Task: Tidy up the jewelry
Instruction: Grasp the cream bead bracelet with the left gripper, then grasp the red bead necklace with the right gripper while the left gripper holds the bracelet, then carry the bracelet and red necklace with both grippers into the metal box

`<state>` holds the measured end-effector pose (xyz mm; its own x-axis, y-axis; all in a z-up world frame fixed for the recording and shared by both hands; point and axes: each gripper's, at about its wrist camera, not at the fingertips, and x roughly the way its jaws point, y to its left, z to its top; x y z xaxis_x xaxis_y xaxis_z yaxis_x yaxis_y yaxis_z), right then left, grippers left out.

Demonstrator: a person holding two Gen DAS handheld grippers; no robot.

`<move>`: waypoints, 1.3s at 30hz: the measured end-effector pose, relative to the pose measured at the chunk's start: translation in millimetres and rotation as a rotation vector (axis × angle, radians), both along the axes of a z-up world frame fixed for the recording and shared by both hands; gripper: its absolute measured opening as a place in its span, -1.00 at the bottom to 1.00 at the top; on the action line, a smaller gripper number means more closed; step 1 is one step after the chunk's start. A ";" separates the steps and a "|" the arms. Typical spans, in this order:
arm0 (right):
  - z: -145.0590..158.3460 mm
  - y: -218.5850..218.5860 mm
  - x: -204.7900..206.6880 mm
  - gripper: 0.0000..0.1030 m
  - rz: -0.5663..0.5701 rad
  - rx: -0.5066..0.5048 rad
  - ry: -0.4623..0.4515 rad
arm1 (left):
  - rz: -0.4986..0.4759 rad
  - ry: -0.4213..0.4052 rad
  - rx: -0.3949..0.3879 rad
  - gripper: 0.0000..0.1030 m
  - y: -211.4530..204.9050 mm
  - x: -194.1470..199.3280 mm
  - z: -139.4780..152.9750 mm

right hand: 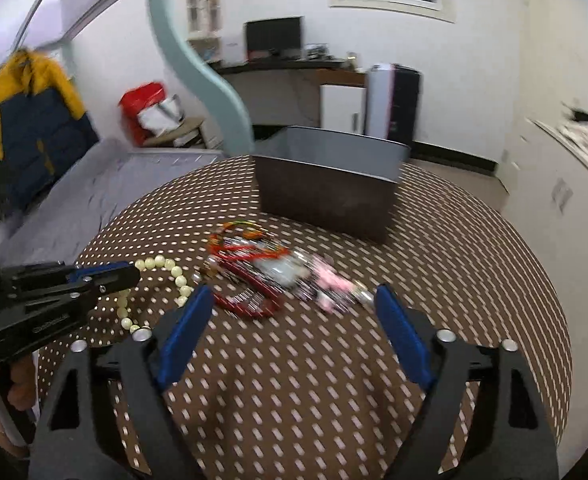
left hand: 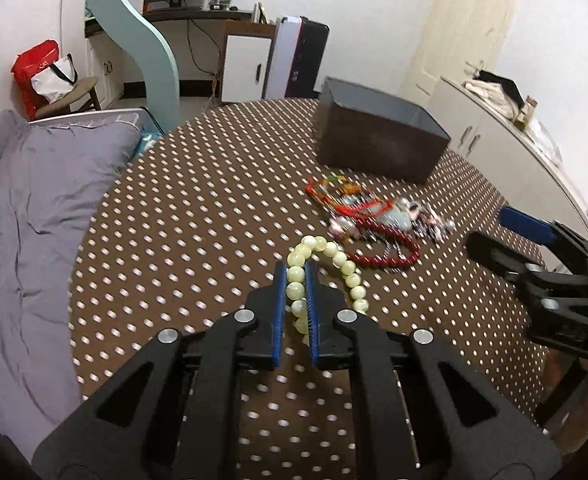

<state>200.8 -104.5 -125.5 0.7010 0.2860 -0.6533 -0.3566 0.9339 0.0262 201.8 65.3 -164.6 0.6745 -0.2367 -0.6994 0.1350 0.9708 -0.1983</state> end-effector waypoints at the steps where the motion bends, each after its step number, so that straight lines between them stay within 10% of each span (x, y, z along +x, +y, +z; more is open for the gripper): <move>1: 0.2 7.8 4.0 0.27 0.018 -0.014 -0.004 | 0.001 -0.004 -0.003 -0.81 2.7 0.9 0.9; 18: -41.5 96.8 72.0 -0.86 0.231 -0.209 0.126 | -0.020 -0.030 -0.077 -0.81 33.6 23.8 11.6; 39: 70.5 -14.4 87.8 -0.90 0.117 0.170 0.006 | -0.263 -0.157 -0.094 -0.81 -38.9 92.5 110.5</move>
<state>288.7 -118.8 -55.0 0.6525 0.4720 -0.5929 -0.4618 0.8680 0.1828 294.3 26.4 -54.1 0.6795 -0.4760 -0.5584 0.4149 0.8769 -0.2426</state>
